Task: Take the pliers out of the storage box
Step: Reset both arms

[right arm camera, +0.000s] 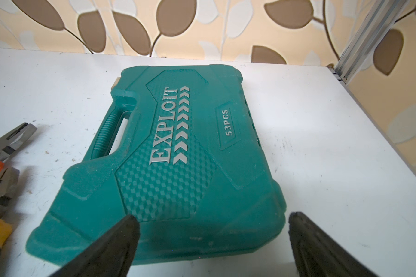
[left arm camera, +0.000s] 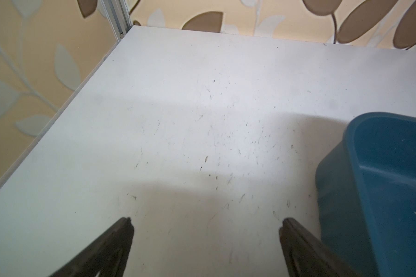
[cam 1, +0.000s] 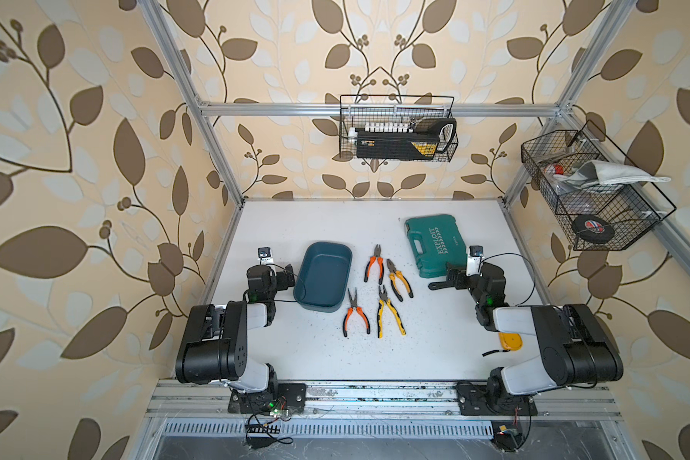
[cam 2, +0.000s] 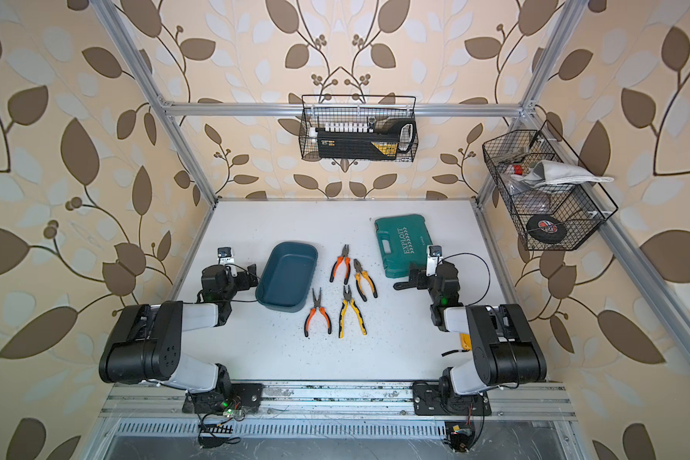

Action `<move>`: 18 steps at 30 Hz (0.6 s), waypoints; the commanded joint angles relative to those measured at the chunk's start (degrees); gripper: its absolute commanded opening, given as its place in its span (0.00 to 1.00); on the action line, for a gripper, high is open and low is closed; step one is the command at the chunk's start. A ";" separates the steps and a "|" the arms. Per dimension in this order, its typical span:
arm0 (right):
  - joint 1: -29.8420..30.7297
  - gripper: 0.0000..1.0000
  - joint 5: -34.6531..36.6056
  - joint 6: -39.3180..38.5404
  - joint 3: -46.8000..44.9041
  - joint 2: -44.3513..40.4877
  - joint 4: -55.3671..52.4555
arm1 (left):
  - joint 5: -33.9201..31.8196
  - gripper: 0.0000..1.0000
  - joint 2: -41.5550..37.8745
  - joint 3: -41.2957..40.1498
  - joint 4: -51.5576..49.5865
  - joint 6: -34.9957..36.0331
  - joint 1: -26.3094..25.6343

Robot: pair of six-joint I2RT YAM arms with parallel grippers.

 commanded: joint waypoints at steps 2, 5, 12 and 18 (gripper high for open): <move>-0.18 0.99 -0.93 -0.27 1.17 0.53 -0.66 | 1.56 0.99 0.26 0.94 0.47 -0.29 0.58; -0.16 0.99 -0.98 -0.24 1.17 0.47 -0.63 | 1.57 0.99 0.31 0.94 0.47 -0.29 0.58; -0.24 0.99 -1.24 -0.19 1.78 0.98 -1.34 | 1.50 0.99 0.21 0.95 0.51 -0.29 0.58; -0.33 0.99 -1.30 -0.16 1.35 0.62 -0.94 | 1.74 0.99 0.26 1.16 0.21 -0.29 0.58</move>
